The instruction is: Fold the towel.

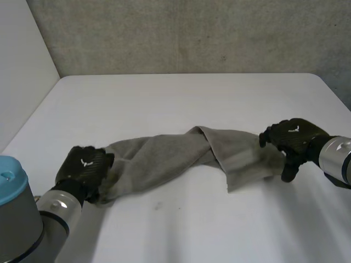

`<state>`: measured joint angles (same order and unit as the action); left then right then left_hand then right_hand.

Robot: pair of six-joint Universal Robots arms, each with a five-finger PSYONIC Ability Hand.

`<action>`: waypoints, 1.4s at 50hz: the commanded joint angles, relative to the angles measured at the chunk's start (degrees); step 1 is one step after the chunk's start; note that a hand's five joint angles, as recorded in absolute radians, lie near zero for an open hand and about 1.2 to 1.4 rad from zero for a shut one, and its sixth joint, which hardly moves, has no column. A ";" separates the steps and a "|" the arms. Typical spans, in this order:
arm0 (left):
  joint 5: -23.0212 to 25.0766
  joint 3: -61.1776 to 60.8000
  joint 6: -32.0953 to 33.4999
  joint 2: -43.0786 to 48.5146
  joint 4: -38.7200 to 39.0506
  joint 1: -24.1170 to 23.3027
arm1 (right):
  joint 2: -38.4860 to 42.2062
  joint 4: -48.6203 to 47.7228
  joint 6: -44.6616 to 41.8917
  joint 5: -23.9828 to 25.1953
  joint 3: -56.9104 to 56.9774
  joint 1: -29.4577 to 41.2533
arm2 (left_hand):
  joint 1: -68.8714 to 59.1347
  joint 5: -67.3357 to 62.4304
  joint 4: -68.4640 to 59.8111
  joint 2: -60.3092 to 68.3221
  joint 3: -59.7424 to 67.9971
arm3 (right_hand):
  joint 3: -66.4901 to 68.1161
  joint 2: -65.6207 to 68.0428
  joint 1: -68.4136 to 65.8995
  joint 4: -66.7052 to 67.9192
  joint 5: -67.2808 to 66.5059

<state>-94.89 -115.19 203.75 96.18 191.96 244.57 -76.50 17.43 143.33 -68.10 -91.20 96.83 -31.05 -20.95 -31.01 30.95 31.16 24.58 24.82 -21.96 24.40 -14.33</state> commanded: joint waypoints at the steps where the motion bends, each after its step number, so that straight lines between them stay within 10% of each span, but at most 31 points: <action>1: 0.05 8.47 1.21 -0.12 0.52 -1.28 | -5.57 -10.46 8.25 -1.06 -2.13 0.55 | -1.20 -1.30 -1.24 1.30 1.09 | 0.47 0.24 -3.09 0.65 -0.73; 9: 1.89 19.46 -0.72 1.63 0.70 -0.50 | -12.61 -18.65 17.68 -2.12 -9.16 4.14 | -2.04 -2.14 -2.08 2.14 1.93 | 0.64 0.41 -3.26 0.82 -0.89; 24: 3.31 33.98 -14.96 21.58 -16.96 -0.41 | -5.59 -26.04 6.00 -16.18 -15.23 16.20 | -3.39 -3.48 -3.42 3.49 3.28 | 0.98 0.74 -3.60 1.16 -1.23; 54: 0.93 33.63 -9.95 29.50 -15.91 1.09 | -1.46 -27.27 5.55 -15.92 -15.59 15.58 | -8.09 -8.19 -8.13 8.19 7.98 | 0.98 0.74 -3.60 1.16 -1.23; 63: -3.28 31.96 -9.78 27.75 -12.14 1.44 | -1.46 -27.53 5.46 -15.92 -15.50 15.58 | -48.89 -48.98 -48.92 48.99 48.77 | 1.14 0.91 -3.76 1.32 -1.40; 70: -3.38 30.03 -9.69 23.44 -8.44 1.35 | -1.54 -27.27 6.52 -16.27 -15.59 15.58 | -48.95 -49.05 -48.99 49.05 48.84 | 0.98 0.74 -3.60 1.16 -1.23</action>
<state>-97.80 -83.47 194.02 123.31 180.16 245.94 -77.94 -10.09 148.88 -84.08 -106.72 112.35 -66.01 -56.81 -67.73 67.74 67.59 24.52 24.77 -21.83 24.03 -13.76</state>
